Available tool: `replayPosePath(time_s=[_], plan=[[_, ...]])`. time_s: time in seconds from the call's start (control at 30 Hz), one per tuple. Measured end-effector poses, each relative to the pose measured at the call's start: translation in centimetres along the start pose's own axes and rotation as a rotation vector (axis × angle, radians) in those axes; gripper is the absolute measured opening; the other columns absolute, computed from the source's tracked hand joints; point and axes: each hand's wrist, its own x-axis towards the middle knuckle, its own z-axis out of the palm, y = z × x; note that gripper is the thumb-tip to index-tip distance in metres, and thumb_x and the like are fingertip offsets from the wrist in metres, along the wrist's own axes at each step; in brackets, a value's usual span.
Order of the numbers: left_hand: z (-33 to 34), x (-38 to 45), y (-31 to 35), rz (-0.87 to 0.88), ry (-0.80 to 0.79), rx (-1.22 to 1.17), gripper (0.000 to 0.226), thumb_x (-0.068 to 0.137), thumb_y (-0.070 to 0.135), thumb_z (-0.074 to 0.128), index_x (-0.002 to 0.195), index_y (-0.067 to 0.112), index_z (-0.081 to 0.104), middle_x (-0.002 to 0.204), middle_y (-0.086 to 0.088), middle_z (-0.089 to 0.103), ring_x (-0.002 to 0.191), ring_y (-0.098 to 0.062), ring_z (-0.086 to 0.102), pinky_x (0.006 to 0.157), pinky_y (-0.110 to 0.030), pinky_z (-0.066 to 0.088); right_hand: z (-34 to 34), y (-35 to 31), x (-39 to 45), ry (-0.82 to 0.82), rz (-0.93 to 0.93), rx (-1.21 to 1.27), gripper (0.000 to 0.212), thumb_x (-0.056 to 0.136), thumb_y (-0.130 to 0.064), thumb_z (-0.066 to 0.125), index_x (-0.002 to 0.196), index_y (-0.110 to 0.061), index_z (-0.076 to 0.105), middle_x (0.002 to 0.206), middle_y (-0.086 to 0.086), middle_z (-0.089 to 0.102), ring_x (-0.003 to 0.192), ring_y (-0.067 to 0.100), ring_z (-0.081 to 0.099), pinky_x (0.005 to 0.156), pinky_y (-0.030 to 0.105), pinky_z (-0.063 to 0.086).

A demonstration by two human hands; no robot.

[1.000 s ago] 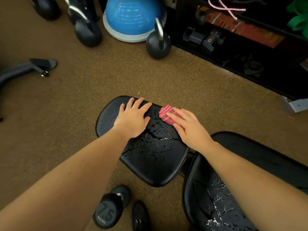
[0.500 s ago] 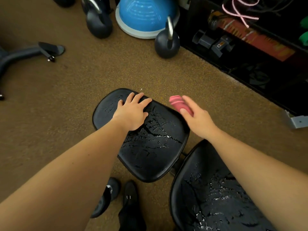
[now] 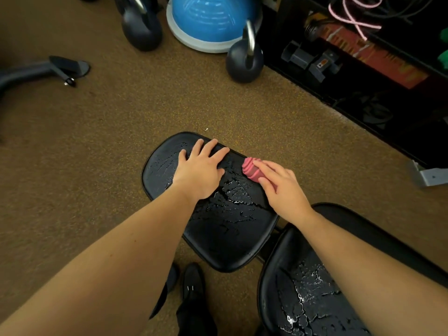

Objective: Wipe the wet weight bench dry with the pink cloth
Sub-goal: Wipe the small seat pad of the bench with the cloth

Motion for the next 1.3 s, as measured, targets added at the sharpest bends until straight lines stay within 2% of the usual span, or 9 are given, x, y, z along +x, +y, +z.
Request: replayPosePath(time_s=[0.27, 0.37, 0.47, 0.53, 0.63, 0.77, 1.0, 1.13, 1.3], plan=[[-0.2, -0.1, -0.2, 0.023, 0.021, 0.008, 0.057, 0.105, 0.043, 0.04, 0.157, 0.039, 0.017, 0.167, 0.005, 0.006, 0.154, -0.028, 0.0, 0.119, -0.061, 0.012, -2.5, 0.5, -1.7, 0.061, 0.284, 0.262, 0.033, 0.106, -0.021, 0.048, 0.135, -0.032, 0.058, 0.115, -0.02, 0.065, 0.114, 0.013, 0.06, 0.093, 0.018, 0.036], [-0.5, -0.2, -0.6, 0.039, 0.081, -0.028, 0.057, 0.103, 0.043, 0.044, 0.156, 0.036, 0.023, 0.166, 0.004, 0.014, 0.153, -0.027, 0.007, 0.117, -0.059, 0.018, -4.0, 0.2, -0.7, 0.102, 0.341, 0.235, 0.04, 0.105, -0.031, 0.049, 0.145, -0.03, 0.05, 0.124, -0.005, 0.064, 0.115, 0.019, 0.06, 0.092, 0.022, 0.036], [-1.3, -0.3, -1.6, 0.025, 0.182, -0.069, 0.056, 0.102, 0.043, 0.045, 0.154, 0.034, 0.029, 0.164, 0.005, 0.023, 0.152, -0.026, 0.014, 0.116, -0.057, 0.02, -4.4, -1.5, 1.7, 0.06, 0.281, 0.21, 0.048, 0.105, -0.041, 0.047, 0.152, -0.033, 0.042, 0.128, -0.008, 0.061, 0.113, 0.012, 0.056, 0.095, 0.023, 0.036], [-1.8, -0.3, -2.9, -0.052, 0.201, -0.1, 0.055, 0.101, 0.043, 0.046, 0.153, 0.034, 0.03, 0.162, 0.005, 0.024, 0.151, -0.026, 0.014, 0.116, -0.059, 0.02, -3.2, -3.0, 3.4, -0.113, 0.173, 0.087, 0.049, 0.105, -0.046, 0.043, 0.154, -0.038, 0.038, 0.145, -0.008, 0.054, 0.127, 0.016, 0.051, 0.103, 0.027, 0.035], [-2.2, -0.4, -5.5, -0.221, 0.138, -0.17, 0.059, 0.101, 0.048, 0.045, 0.154, 0.033, 0.026, 0.163, 0.002, 0.022, 0.151, -0.029, 0.013, 0.115, -0.063, 0.02, -1.1, -4.8, 5.2, -0.266, -0.016, -0.151, 0.052, 0.107, -0.047, 0.032, 0.158, -0.044, 0.021, 0.16, -0.016, 0.033, 0.137, 0.019, 0.038, 0.112, 0.037, 0.032], [-1.9, -1.1, -8.1, -0.366, 0.065, -0.308, 0.061, 0.101, 0.051, 0.042, 0.156, 0.035, 0.021, 0.161, -0.001, 0.025, 0.145, -0.035, 0.027, 0.113, -0.062, 0.025, -0.3, -5.8, 6.7, -0.289, -0.057, -0.222, 0.052, 0.108, -0.047, 0.027, 0.157, -0.05, 0.011, 0.159, -0.019, 0.03, 0.134, 0.022, 0.038, 0.109, 0.04, 0.036], [-1.1, -1.5, -9.6, -0.333, 0.129, -0.593, 0.055, 0.103, 0.041, 0.044, 0.155, 0.032, 0.028, 0.155, -0.002, 0.035, 0.138, -0.032, 0.038, 0.111, -0.043, 0.034, 1.3, -7.6, 10.7, -0.318, -0.011, -0.166, 0.048, 0.109, -0.043, 0.027, 0.156, -0.049, 0.021, 0.152, -0.007, 0.045, 0.131, 0.031, 0.047, 0.11, 0.044, 0.034], [-1.2, -1.4, -10.5, -0.319, 0.102, -0.735, 0.05, 0.106, 0.034, 0.041, 0.154, 0.034, 0.03, 0.156, 0.002, 0.033, 0.139, -0.022, 0.038, 0.102, -0.028, 0.03, 1.7, -8.9, 13.2, -0.36, -0.002, -0.14, 0.047, 0.109, -0.041, 0.03, 0.156, -0.042, 0.028, 0.154, -0.004, 0.045, 0.138, 0.024, 0.044, 0.107, 0.034, 0.032], [-1.1, -1.4, -11.3, -0.309, 0.079, -0.831, 0.048, 0.105, 0.036, 0.041, 0.153, 0.038, 0.033, 0.155, 0.006, 0.035, 0.139, -0.017, 0.038, 0.102, -0.025, 0.027, 2.9, -10.7, 16.1, -0.411, -0.05, -0.086, 0.041, 0.108, -0.04, 0.033, 0.148, -0.051, 0.037, 0.147, -0.008, 0.052, 0.135, 0.019, 0.047, 0.108, 0.036, 0.036]])
